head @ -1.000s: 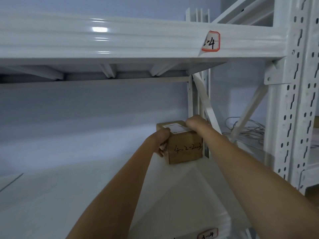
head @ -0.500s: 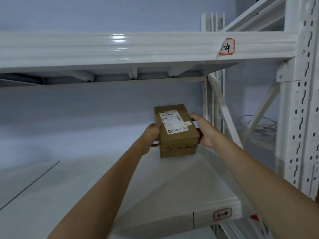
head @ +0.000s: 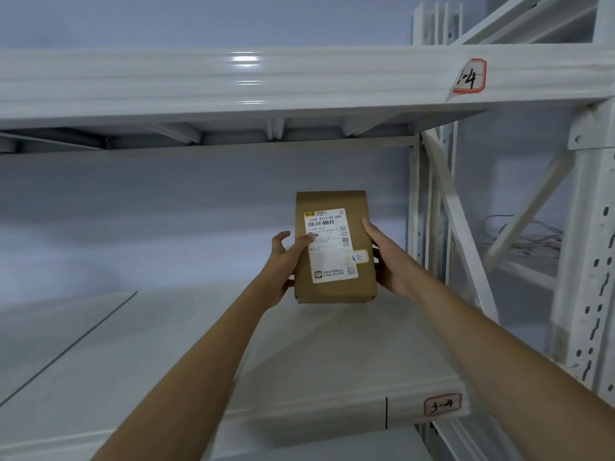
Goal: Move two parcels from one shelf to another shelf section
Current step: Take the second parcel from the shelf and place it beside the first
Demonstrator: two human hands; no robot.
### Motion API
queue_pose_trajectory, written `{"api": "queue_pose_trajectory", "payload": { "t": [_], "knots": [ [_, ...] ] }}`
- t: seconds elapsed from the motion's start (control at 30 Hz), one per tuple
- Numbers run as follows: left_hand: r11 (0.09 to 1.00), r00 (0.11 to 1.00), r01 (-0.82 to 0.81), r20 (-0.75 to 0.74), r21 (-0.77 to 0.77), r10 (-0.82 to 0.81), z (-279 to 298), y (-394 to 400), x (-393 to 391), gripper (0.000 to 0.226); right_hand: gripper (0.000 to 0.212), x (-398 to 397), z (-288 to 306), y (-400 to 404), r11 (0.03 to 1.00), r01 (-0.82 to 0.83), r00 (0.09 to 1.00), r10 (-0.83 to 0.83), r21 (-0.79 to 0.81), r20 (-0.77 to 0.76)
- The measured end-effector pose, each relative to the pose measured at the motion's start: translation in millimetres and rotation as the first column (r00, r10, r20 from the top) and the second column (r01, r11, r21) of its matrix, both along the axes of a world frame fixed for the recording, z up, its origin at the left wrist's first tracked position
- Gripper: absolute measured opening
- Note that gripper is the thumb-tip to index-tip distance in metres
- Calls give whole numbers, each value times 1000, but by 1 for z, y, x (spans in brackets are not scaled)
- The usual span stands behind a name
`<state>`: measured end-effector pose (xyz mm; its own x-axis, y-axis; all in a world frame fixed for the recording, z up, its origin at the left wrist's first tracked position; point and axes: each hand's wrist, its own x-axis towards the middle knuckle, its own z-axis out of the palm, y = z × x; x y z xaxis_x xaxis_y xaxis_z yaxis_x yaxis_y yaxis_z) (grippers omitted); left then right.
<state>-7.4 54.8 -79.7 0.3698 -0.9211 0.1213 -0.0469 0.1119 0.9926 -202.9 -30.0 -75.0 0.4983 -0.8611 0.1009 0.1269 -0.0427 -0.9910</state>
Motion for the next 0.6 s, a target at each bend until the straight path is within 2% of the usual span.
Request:
{"api": "queue_pose_trajectory", "payload": {
  "t": [0.07, 0.17, 0.2, 0.37, 0.6],
  "knots": [
    [999, 999, 41, 1, 26, -41, -1, 1, 9, 72, 49, -1, -3, -3, 1000, -20, 1000, 20, -8, 11],
    [995, 994, 100, 41, 5, -100, 0, 7, 14, 41, 52, -1, -11, -7, 999, -45, 999, 45, -9, 15],
    [994, 994, 106, 42, -9, -105, -1, 8, 14, 39, 54, 0, -14, -8, 998, -56, 998, 56, -18, 5],
    [994, 993, 112, 45, -17, -112, -1, 12, 15, 48, 48, -3, -18, -4, 996, -49, 999, 49, -72, 0],
    [981, 980, 194, 52, -25, -193, -2, 18, 20, 43, 42, -10, -17, 1, 995, -20, 999, 22, -101, 23]
  ]
}}
